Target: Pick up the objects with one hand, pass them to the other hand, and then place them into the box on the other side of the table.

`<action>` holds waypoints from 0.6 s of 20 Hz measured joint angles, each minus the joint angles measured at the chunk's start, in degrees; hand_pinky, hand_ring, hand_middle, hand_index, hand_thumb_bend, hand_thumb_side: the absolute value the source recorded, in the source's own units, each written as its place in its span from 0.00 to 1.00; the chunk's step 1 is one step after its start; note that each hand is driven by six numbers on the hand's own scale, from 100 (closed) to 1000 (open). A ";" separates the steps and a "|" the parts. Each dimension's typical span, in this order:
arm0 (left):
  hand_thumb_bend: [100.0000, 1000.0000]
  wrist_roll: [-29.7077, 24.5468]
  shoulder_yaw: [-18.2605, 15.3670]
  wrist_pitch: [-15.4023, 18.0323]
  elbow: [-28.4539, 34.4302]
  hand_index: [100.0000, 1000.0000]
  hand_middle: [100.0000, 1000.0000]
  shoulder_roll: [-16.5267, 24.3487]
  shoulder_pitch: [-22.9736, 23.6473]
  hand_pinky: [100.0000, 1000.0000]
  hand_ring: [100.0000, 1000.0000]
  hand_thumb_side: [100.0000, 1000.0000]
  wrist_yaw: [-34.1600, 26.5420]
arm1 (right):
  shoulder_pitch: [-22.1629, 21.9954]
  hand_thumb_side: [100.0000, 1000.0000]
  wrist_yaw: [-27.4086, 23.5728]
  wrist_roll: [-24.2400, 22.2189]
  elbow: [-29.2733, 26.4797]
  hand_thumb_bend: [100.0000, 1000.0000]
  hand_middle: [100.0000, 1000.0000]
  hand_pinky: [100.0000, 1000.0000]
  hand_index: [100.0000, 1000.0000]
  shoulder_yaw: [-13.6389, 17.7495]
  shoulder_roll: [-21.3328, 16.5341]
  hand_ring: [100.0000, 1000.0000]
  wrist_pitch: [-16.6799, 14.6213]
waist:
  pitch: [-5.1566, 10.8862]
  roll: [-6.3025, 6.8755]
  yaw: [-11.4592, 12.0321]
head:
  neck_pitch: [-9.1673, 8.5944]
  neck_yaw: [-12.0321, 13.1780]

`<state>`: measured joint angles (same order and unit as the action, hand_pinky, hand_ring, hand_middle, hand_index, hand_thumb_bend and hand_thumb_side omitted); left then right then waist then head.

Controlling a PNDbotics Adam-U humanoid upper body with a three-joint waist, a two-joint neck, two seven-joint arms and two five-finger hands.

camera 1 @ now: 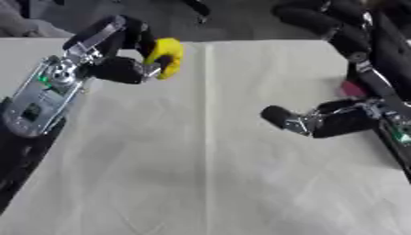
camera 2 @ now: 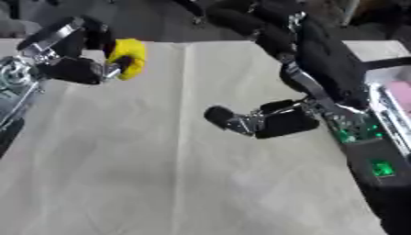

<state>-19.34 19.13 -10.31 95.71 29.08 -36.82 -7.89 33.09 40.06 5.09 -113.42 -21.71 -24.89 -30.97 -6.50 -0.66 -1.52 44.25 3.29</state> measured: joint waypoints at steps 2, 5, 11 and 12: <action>0.18 -1.71 1.47 -1.02 1.64 0.36 0.27 -0.27 -0.46 0.55 0.38 0.00 -3.42 | 0.53 0.39 -0.36 -0.80 0.00 0.48 0.84 0.98 0.94 -0.65 0.19 0.86 -0.82 | 0.00 0.00 0.04 | 0.00 -0.05; 0.19 -3.84 3.35 -2.56 3.73 0.36 0.28 -0.45 -1.25 0.55 0.38 0.00 -7.57 | 1.19 0.37 -0.56 -1.52 0.00 0.47 0.85 0.98 0.93 -1.26 0.40 0.87 -1.84 | 0.00 0.00 0.17 | 0.00 -0.21; 0.19 -6.33 5.83 -5.15 7.11 0.37 0.28 -0.56 -2.61 0.57 0.39 0.00 -12.81 | 1.73 0.32 -0.55 -1.68 0.00 0.41 0.82 0.97 0.92 -2.07 0.42 0.85 -3.47 | 0.00 0.00 0.54 | 0.00 -0.43; 0.20 -6.57 6.02 -5.45 7.58 0.37 0.29 -0.72 -2.69 0.58 0.40 0.00 -13.28 | 1.74 0.31 -0.54 -1.66 0.00 0.40 0.82 0.97 0.92 -2.12 0.43 0.84 -3.61 | 0.00 0.00 0.58 | 0.00 -0.45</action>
<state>-25.91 25.15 -15.76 103.29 28.36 -39.51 -21.17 34.82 39.53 3.43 -113.42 -23.83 -24.46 -34.58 -6.50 -0.66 -0.93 44.25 2.85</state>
